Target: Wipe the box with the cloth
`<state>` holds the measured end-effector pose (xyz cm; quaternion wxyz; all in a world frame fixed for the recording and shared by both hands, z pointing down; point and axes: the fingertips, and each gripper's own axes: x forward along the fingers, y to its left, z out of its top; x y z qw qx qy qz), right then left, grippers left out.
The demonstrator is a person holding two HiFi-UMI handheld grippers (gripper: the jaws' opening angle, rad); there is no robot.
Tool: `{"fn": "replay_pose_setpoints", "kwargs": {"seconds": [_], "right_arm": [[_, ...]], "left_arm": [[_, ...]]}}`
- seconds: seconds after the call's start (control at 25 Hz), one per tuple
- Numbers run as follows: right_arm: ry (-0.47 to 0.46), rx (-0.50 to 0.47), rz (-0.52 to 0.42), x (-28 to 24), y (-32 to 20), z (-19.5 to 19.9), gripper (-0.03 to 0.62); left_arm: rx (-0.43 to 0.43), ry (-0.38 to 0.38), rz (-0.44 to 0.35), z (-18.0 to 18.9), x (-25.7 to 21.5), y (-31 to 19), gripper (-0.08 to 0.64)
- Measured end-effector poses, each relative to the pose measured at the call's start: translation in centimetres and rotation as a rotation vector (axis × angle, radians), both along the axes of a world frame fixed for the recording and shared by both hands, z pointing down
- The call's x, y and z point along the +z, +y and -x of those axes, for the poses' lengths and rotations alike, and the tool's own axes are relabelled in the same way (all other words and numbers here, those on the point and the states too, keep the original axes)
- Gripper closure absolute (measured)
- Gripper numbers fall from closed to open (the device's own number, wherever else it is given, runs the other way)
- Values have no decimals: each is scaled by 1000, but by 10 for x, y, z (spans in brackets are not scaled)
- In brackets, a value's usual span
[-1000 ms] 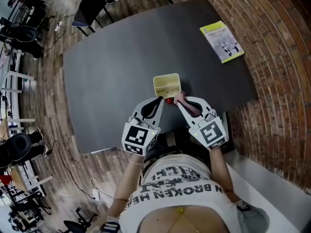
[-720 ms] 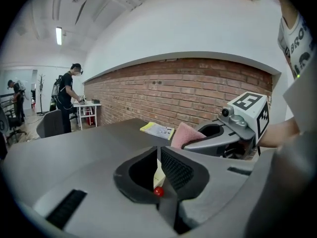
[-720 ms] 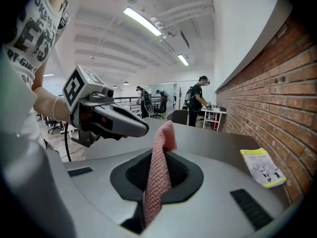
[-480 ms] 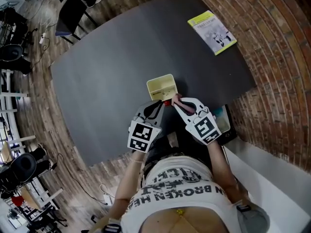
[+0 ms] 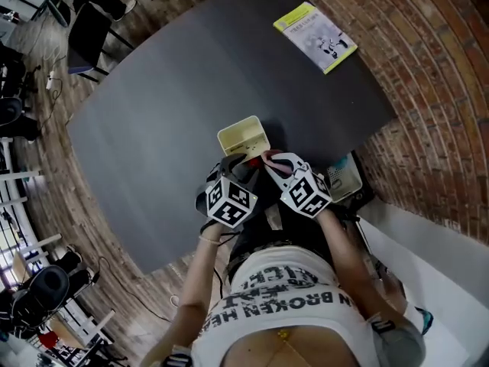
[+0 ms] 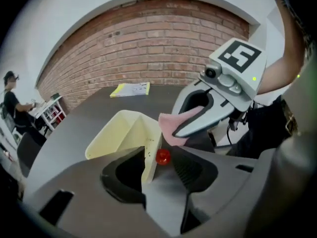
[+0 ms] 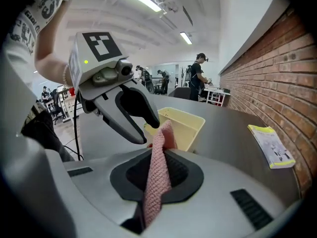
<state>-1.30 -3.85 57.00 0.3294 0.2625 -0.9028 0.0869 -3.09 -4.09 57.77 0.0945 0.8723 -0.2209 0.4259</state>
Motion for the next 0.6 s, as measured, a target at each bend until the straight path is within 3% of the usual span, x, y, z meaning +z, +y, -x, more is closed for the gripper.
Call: {"fn": "replay_pose_setpoints", "kwargs": {"seconds": [0.16,0.32,0.48,0.6], "right_arm": [[71,-50,10,19,6,0,575],[104,-79,31,30,10,1,575],[128,-105,46,40,13,-1,575],[128,-121,45,43,12,1,575]], "left_arm": [[157,-171,-15,-1,24,7,389],[242,-250,-11,-8,38,8,388],[324,-387,-59,-10,49,4,387],[351,-430,-72,-9,52,3,403]]}}
